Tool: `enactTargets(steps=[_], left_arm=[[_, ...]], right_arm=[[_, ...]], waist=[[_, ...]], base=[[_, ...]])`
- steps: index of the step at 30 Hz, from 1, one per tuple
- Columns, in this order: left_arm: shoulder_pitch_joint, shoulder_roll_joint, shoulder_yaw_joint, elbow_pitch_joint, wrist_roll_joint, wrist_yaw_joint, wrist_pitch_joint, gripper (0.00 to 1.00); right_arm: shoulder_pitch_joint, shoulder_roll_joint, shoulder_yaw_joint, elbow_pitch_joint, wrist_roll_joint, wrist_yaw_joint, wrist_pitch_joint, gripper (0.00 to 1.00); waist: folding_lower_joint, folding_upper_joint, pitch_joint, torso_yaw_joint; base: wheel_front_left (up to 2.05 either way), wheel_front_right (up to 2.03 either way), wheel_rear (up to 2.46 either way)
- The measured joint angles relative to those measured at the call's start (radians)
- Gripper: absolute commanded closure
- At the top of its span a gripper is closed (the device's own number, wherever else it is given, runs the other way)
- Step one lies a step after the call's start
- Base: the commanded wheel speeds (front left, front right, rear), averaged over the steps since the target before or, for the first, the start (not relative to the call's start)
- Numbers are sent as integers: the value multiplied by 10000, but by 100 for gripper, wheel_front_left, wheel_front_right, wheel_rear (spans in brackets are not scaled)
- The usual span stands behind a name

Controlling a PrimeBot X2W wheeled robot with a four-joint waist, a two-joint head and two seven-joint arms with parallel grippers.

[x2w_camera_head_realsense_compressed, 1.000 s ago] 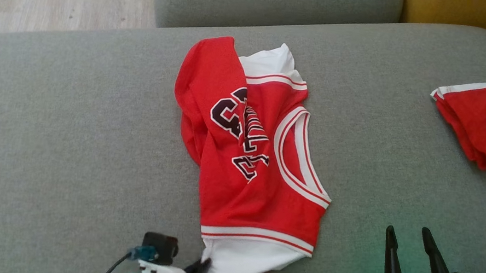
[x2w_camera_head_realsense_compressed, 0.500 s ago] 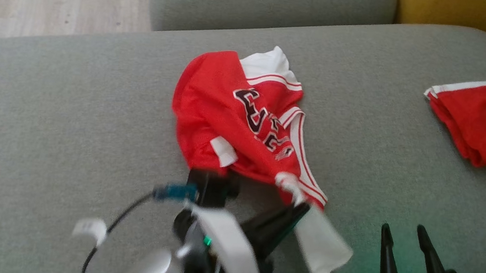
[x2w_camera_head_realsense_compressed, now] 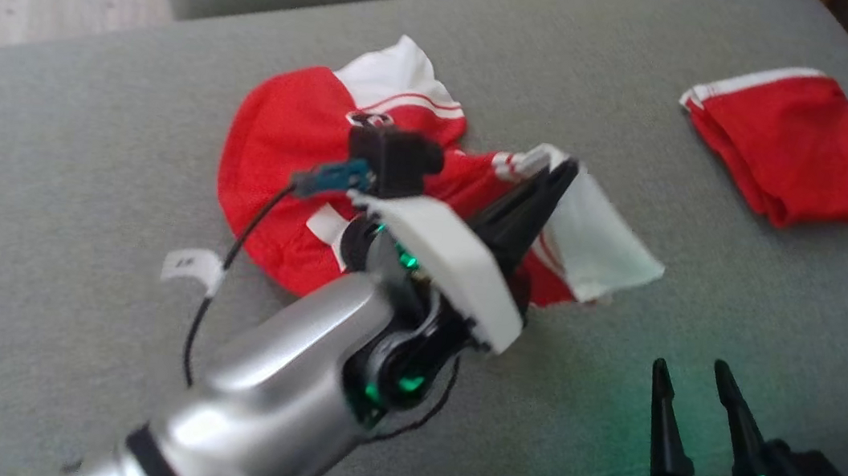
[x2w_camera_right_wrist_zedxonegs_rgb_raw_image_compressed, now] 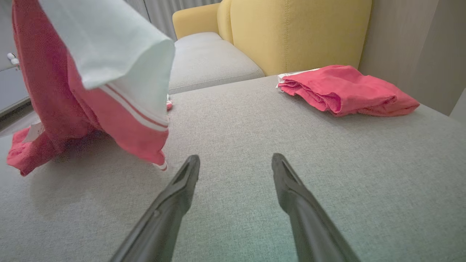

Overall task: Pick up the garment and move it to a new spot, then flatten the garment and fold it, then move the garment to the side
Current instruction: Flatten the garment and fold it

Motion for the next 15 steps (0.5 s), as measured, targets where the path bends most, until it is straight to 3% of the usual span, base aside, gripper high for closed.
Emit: enactTargets(steps=[3, 4, 5, 7, 8, 9, 15], left_arm=[[-865, -10, -865, 725, -589, 71, -719, 100], [-1075, -13, -1158, 945, -834, 71, -859, 91], [-1238, -13, -1475, 1147, -1039, 59, -1011, 71], [-1445, -19, -2151, 1492, -1442, -29, -1189, 52], [-1536, -19, -2575, 1710, -1528, -38, -1185, 15], [-1597, -15, -2953, 1908, -1672, -111, -1083, 0], [-1597, -6, -3850, 2071, -2391, -554, -1160, 0]], right_arm=[[-244, 0, 121, 25, 54, 0, 0, 0], [-336, 0, 178, 36, 61, 0, 0, 0], [-390, 0, 207, 35, 61, 0, 0, 0], [-435, -2, 209, 38, 73, 0, 0, 0], [-454, -2, 209, 42, 73, 0, 0, 0], [-478, -2, 211, 42, 73, 0, 0, 0], [-504, -2, 198, 79, 73, 0, 0, 0]], waist=[[1, 0, 207, -198], [1, 0, 259, -266], [0, 0, 310, -324], [1, 0, 408, -410], [1, 0, 445, -437], [1, 0, 473, -457], [0, 0, 554, -435]], base=[[0, 0, 0], [0, 0, 0], [0, 0, 0], [0, 0, 0], [0, 0, 0], [0, 0, 0], [0, 0, 0]])
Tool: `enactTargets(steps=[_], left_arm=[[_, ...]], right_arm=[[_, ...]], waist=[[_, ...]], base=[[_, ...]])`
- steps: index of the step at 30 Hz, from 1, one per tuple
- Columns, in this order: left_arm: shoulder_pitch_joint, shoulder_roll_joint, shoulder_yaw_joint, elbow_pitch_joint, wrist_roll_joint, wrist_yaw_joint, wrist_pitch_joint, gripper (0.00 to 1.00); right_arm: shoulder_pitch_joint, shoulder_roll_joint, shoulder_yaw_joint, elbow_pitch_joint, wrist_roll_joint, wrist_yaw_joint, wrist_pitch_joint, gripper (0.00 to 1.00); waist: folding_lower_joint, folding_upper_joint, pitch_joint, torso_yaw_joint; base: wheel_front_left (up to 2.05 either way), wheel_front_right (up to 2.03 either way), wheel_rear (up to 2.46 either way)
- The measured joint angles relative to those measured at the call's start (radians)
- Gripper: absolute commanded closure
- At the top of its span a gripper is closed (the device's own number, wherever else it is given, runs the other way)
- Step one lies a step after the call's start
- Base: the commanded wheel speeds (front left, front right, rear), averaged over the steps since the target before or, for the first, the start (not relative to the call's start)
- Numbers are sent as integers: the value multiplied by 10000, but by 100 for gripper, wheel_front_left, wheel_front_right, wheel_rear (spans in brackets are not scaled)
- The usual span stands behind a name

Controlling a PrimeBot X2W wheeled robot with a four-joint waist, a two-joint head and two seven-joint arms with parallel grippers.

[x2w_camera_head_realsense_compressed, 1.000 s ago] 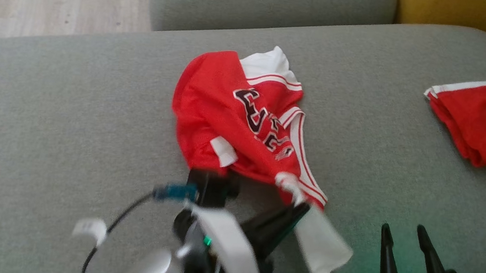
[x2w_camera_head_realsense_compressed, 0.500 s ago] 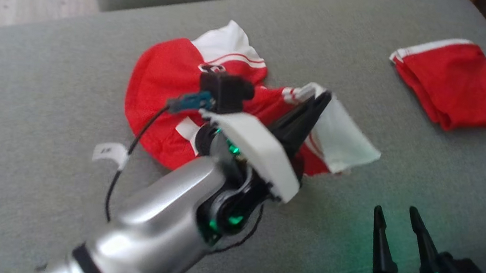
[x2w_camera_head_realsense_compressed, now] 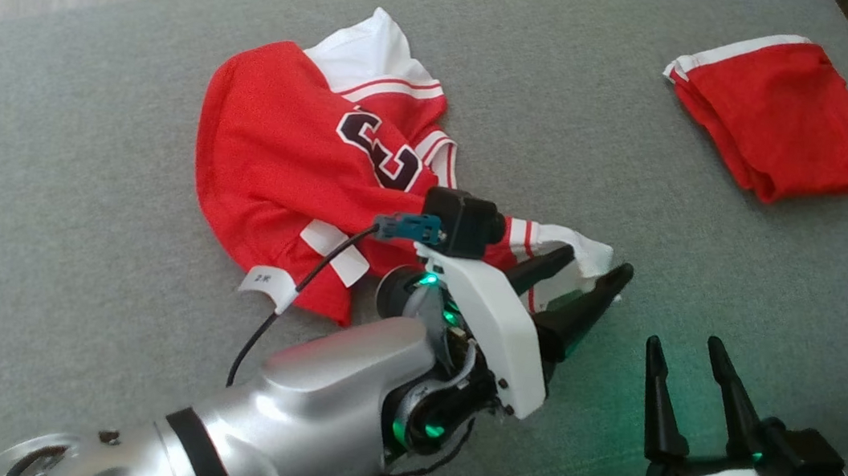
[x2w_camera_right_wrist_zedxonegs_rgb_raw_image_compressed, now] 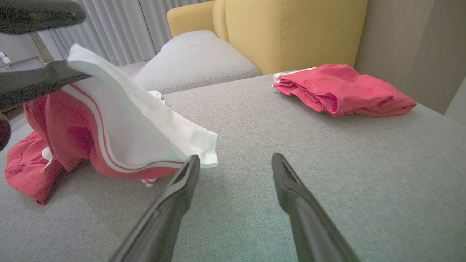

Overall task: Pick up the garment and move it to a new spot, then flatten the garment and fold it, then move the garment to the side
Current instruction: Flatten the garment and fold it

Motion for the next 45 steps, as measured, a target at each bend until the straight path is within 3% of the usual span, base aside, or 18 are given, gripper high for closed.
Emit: enactTargets(steps=[7, 9, 14, 17, 22, 24, 29, 34, 43, 44, 45], left_arm=[[128, 23, -109, -171, -56, -63, -92, 0], [411, 282, -125, -416, -13, 38, -165, 0], [1895, 2128, -221, -1708, -186, 571, 25, 0], [2720, 3175, -40, -2443, -382, 1241, -119, 0], [3057, 4077, 978, -2602, -257, 2374, -650, 0], [3177, 4096, 1501, -2433, -199, 2635, -713, 0], [3627, 3536, 2021, -1638, -36, 2700, -788, 0], [3660, 2782, 2073, -445, -25, 2357, -788, 0], [2958, 2019, 2232, 1281, -27, 1661, -769, 0], [2878, 1929, 2278, 1415, -29, 1559, -769, 29], [2824, 1877, 2311, 1546, -31, 1459, -769, 65]], right_arm=[[15, -2, -284, 36, 0, 0, 0, 0], [29, 0, -343, 36, 0, 0, 0, 0], [174, -2, -516, 12, -2, 0, 0, 0], [395, -2, -602, -2, -19, 0, 0, 0], [445, 0, -583, -27, -59, 0, 0, 0], [445, 0, -560, -29, -71, 0, 0, 0], [434, 0, -518, -33, -109, 0, 0, 0], [407, 0, -418, -84, -194, 0, 0, 0], [389, 0, -393, -100, -194, 0, 0, 0], [390, 0, -407, -98, -194, 0, 0, 0], [389, 0, -428, -100, -194, 0, 0, 0]], waist=[[0, 0, -220, 293], [0, 0, -309, 407], [0, 0, -544, 712], [0, 0, -635, 946], [0, 0, -725, 1321], [0, 0, -763, 1413], [0, 0, -748, 1419], [0, 0, -536, 1211], [0, 0, -153, 719], [0, 0, -116, 681], [0, 0, -86, 653]], base=[[0, 0, 0], [0, 0, 0], [0, 0, 0], [0, 0, 0], [0, 0, 0], [0, 0, 0], [0, 0, 0], [0, 0, 0], [0, 0, 0], [0, 0, 0], [0, 0, 0]])
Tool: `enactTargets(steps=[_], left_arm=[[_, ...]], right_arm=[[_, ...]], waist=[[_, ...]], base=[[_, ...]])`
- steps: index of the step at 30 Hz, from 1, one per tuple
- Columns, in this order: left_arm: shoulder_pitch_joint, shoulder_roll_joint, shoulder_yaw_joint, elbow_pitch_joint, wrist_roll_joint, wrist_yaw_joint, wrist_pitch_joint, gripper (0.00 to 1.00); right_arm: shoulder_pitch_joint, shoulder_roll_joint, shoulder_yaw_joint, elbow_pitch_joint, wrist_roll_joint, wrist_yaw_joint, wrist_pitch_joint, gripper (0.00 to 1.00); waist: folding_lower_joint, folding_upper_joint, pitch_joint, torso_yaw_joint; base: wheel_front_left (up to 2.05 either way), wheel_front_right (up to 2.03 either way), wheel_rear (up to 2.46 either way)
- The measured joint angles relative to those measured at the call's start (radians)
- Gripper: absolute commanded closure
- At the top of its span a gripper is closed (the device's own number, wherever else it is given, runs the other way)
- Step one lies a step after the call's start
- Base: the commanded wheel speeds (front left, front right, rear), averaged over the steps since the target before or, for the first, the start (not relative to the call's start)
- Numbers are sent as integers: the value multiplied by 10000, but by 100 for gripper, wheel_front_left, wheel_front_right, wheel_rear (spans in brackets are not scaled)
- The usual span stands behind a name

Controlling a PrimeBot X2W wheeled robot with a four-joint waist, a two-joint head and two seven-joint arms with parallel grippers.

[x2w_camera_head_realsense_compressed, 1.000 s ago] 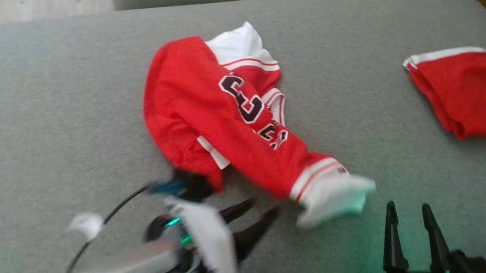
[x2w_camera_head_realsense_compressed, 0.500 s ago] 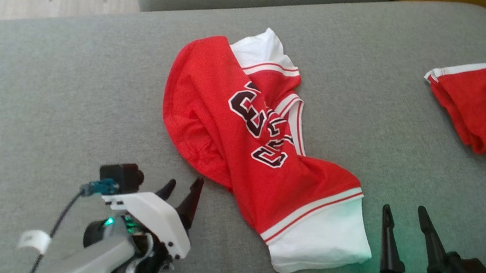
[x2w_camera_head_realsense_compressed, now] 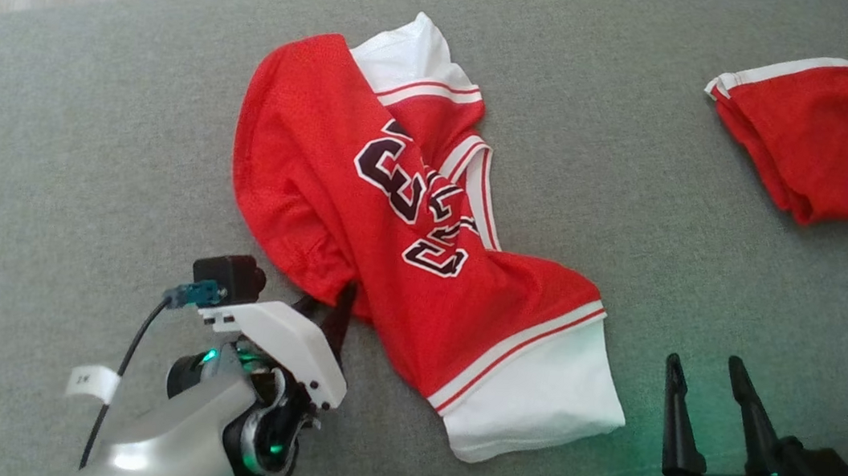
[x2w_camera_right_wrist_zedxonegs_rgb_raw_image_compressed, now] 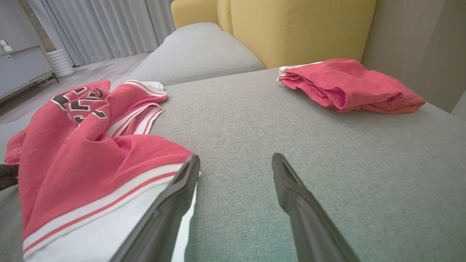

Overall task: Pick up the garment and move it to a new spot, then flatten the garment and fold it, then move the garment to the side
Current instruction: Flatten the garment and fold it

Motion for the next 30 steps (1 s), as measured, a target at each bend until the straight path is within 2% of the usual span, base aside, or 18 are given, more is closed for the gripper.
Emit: enactTargets(steps=[1, 5, 8, 11, 18, 21, 24, 26, 29, 30], left_arm=[[-41, -50, 0, 148, 0, -94, 2, 100], [-148, -90, -117, 477, 102, -476, 81, 100], [-131, 155, -138, 81, 199, -481, 75, 100], [-35, 957, -82, -1011, 265, -303, 77, 100], [915, 4023, 77, -4753, 267, 840, 683, 100], [1132, 5001, 278, -6025, 188, 1193, 1051, 100], [1380, 5637, 224, -6594, -71, 1281, 1536, 100], [1671, 6029, -157, -6548, 23, 1417, 1939, 100], [1776, 6065, -249, -6247, 29, 1471, 1967, 100], [1773, 6059, -242, -6151, -23, 1471, 1956, 88]], right_arm=[[0, 0, -15, 0, 0, 0, 0, 0], [1, 2, -111, 2, 2, 0, 0, 0], [21, 0, -272, -2, 12, 0, 0, 0], [34, 0, -391, -12, 13, 0, 0, 0], [96, 2, -426, -59, 82, 0, 0, 0], [104, 2, -408, -61, 88, 0, 0, 0], [105, 2, -405, -58, 88, 0, 0, 0], [102, 2, -353, -54, 88, 0, 0, 0], [98, 2, -263, -40, 88, 0, 0, 0], [98, 2, -238, -38, 88, 0, 0, 0]], waist=[[0, 0, 23, -16], [0, 0, -20, 33], [0, 0, -135, 191], [0, 0, -229, 457], [0, 0, -421, 1261], [0, 0, -473, 1577], [0, 0, -484, 1789], [-1, 0, -457, 1854], [0, 0, -466, 1814], [-1, 0, -468, 1787]], base=[[0, 0, 0], [0, 0, 0], [0, 0, 0], [0, 0, 0], [0, 0, 0], [0, 0, 0], [0, 0, 0], [0, 0, 0], [0, 0, 0], [0, 0, 0]])
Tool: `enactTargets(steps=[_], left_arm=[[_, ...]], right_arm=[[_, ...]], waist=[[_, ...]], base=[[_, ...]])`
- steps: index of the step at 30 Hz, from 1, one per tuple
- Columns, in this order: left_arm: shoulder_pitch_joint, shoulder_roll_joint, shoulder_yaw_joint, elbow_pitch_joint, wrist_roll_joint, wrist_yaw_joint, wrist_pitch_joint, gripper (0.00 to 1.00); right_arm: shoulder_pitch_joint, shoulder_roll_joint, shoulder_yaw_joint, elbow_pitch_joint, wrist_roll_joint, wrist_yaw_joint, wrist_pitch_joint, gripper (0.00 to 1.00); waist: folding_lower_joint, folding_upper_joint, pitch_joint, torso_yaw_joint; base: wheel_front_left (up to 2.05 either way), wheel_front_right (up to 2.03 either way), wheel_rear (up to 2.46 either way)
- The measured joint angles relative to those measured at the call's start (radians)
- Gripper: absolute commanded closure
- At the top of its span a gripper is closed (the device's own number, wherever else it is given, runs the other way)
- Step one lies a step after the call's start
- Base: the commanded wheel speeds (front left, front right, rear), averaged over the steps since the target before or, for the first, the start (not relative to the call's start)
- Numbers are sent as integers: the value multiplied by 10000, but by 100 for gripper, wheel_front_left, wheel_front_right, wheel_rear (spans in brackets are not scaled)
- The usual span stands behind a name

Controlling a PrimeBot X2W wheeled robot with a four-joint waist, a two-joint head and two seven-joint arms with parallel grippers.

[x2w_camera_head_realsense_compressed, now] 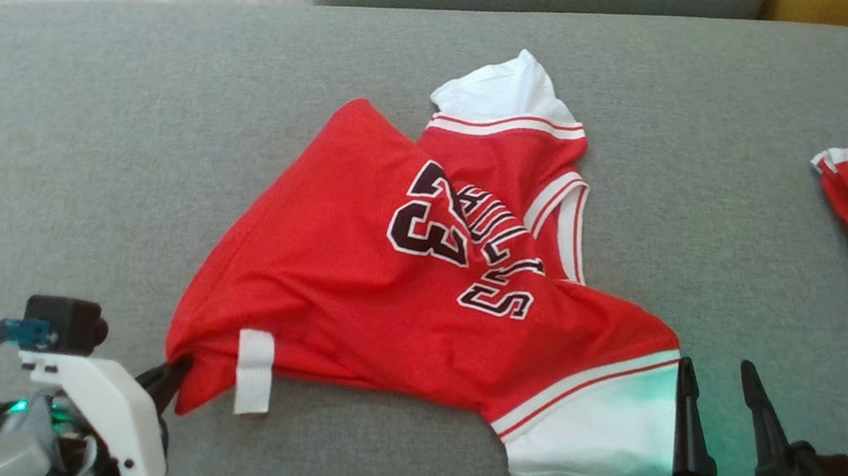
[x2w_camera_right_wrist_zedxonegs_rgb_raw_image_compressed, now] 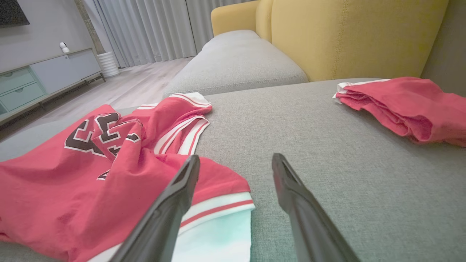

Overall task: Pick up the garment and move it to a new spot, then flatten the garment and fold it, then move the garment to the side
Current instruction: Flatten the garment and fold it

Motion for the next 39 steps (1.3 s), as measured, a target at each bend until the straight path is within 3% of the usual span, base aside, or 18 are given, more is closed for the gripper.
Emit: enactTargets(steps=[1, 2, 3, 4, 8, 15, 23, 35, 36, 39], left_arm=[[3, 4, -27, 130, 31, 38, -2, 66], [20, -4, -19, 261, 4, 75, -19, 51], [88, -19, 15, 412, -77, 75, -100, 7], [197, -15, -2, 579, -67, 98, -132, 0], [715, -19, 6, 1091, -71, 395, -481, 0], [944, -236, 353, 1122, -299, 150, -1131, 0], [527, -1062, 412, 2196, -121, -29, -1258, 0], [53, -1329, 265, 3083, 29, -309, -1012, 0], [45, -1329, 268, 3101, 29, -380, -1012, 1], [-88, -1333, 276, 3114, 104, -468, -1037, 21]], right_arm=[[1, 0, 6, 2, -2, 0, 0, 0], [1, 0, 2, 6, -2, 0, 0, 0], [1, 0, 4, 12, -4, 0, 0, 0], [0, 0, 12, 17, -4, 0, 0, 0], [6, 0, -19, 33, -4, 0, 0, 0], [9, 0, -113, 31, -79, 0, 0, 0], [-46, 0, 73, 36, -88, 0, 0, 0], [-59, 0, 84, 36, -88, 0, 0, 0], [-61, 0, 86, 36, -88, 0, 0, 0], [-60, 0, 77, 36, -84, 0, 0, 0]], waist=[[0, 0, 7, -32], [0, 0, 20, -64], [0, 0, 32, -97], [0, 0, 42, -137], [0, 0, 88, -259], [0, 0, 119, -201], [0, 0, 132, -251], [0, 0, 339, -546], [0, 0, 349, -556], [0, 0, 356, -550]], base=[[0, 0, 0], [0, 0, 0], [0, 0, 0], [0, 0, 0], [0, 0, 0], [0, 0, 0], [0, 0, 0], [0, 0, 0], [0, 0, 0], [0, 0, 0]])
